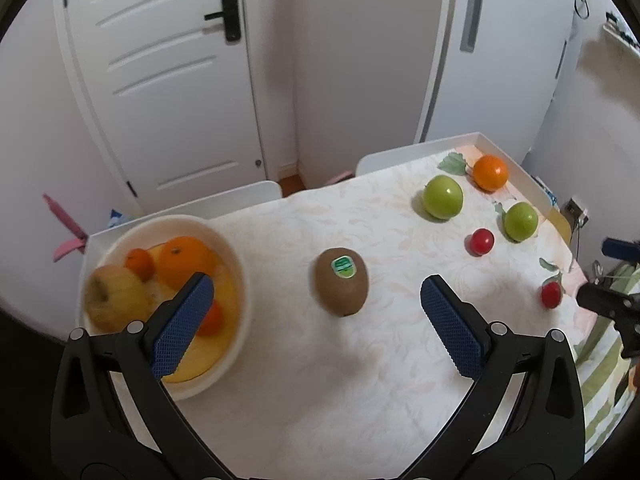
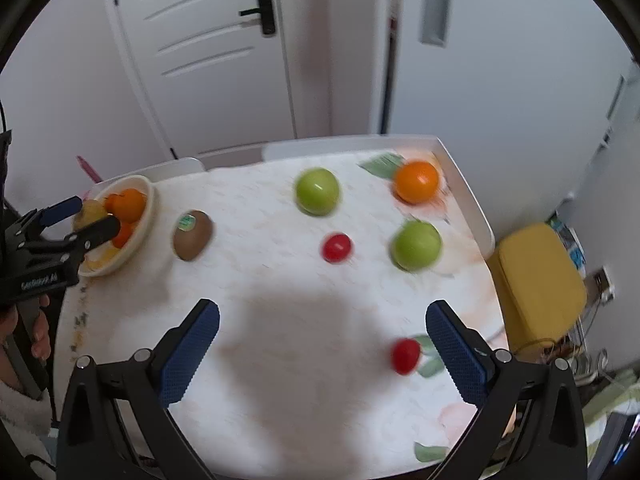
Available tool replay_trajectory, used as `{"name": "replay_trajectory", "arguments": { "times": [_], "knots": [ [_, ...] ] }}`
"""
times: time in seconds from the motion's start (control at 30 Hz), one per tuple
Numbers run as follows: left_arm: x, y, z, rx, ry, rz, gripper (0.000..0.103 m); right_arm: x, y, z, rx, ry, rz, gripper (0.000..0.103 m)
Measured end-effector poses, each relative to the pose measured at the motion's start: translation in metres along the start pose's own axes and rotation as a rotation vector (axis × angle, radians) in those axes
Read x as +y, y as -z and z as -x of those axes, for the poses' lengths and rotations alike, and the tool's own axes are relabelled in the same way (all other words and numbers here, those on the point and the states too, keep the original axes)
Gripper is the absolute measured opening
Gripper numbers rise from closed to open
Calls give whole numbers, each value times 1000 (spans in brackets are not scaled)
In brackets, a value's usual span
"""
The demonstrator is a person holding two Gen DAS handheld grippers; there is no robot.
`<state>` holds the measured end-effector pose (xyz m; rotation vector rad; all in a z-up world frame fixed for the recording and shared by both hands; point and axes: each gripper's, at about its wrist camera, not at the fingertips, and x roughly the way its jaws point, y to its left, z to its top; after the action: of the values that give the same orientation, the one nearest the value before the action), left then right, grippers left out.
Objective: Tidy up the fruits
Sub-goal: 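Reach the left gripper to the kiwi while the right gripper approaches the red tomato, then close the left gripper on the kiwi while the right gripper grasps the red tomato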
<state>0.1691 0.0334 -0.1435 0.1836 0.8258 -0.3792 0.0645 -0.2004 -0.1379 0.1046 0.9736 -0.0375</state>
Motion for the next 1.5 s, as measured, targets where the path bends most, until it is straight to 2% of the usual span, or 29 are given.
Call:
{"name": "replay_trajectory", "arguments": {
  "times": [0.33, 0.43, 0.5, 0.63, 0.7, 0.83, 0.9, 0.93, 0.97, 1.0, 1.1, 1.27, 1.5],
  "knots": [
    [-21, 12, -54, 26, -28, -31, 103, -44, 36, -26, 14, 43, -99, 103],
    [-23, 15, -70, 42, -37, -38, 97, -53, 44, -34, 16, 62, -118, 103],
    [-24, 17, -80, 54, -39, -46, 88, -58, 48, -40, 24, 68, -133, 103],
    [-32, 20, -97, 71, -50, -75, 84, -63, 55, -49, 46, 82, -144, 102],
    [-33, 21, -101, 77, -51, -79, 79, -65, 57, -54, 58, 87, -141, 98],
    [-33, 22, -106, 90, -58, -74, 74, -69, 60, -61, 71, 87, -144, 97],
    [-32, 22, -107, 96, -60, -71, 70, -69, 61, -62, 80, 85, -143, 90],
    [-32, 23, -108, 98, -63, -71, 67, -70, 61, -63, 84, 84, -142, 89],
    [-31, 23, -108, 101, -65, -71, 58, -69, 61, -64, 87, 84, -140, 86],
    [-31, 23, -110, 107, -69, -70, 56, -69, 61, -64, 89, 83, -137, 84],
    [-29, 23, -111, 113, -67, -60, 53, -69, 62, -65, 96, 80, -131, 78],
    [-31, 24, -109, 113, -73, -63, 52, -70, 64, -66, 97, 84, -129, 75],
    [-31, 28, -103, 119, -73, -59, 51, -71, 64, -68, 103, 80, -126, 62]
  ]
}}
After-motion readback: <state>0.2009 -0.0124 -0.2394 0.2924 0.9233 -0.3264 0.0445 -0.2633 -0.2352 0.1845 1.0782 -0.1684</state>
